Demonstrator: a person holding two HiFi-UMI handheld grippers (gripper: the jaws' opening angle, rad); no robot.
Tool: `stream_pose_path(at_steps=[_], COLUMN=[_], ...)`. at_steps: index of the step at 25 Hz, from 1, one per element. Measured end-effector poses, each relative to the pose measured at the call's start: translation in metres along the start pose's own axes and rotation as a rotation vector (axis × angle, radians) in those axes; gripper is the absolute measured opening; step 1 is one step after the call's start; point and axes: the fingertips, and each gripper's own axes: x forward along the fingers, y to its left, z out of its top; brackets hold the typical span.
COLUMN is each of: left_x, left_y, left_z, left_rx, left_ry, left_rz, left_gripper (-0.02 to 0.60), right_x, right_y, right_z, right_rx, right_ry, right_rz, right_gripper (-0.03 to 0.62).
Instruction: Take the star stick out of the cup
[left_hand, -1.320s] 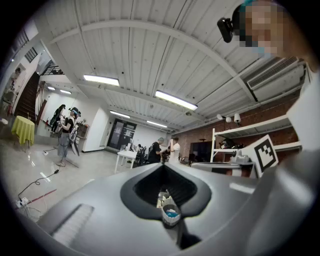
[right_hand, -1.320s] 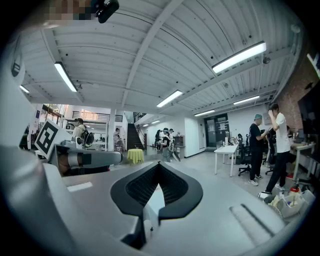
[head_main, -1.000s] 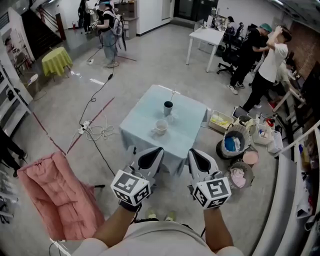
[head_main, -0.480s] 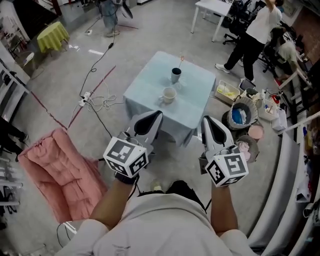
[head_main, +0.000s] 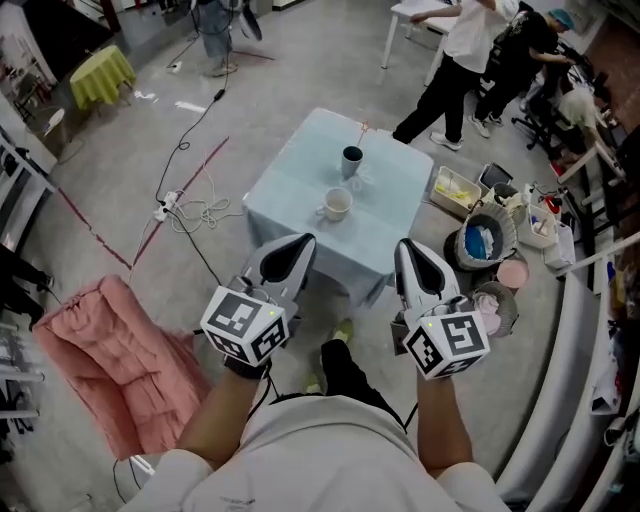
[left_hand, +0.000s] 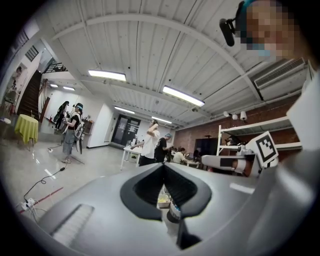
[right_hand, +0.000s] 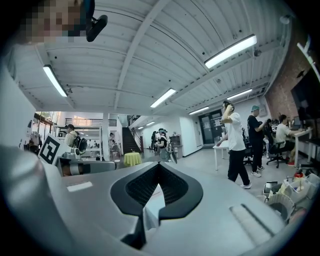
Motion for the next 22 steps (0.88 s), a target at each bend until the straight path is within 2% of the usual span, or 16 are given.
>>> stream_pose_path(at_steps=[12,22], left_x=[0.108,0.207], left_y=[0.064,0.104], left_z=[0.001,-0.018], left_rx=[0.016,0.072], left_ry=[0.054,0.146], left_rz=[0.035,0.052], left_gripper=[0.006,0.006], right_x=[0.115,0.186], right_y=[-0.066,-0.126], right_z=[0.003,0.000], right_rx=[0.025,0.070], right_ry=[0.022,0.036], right_rz=[0.071,0.129], right_gripper=[0.011,0.011])
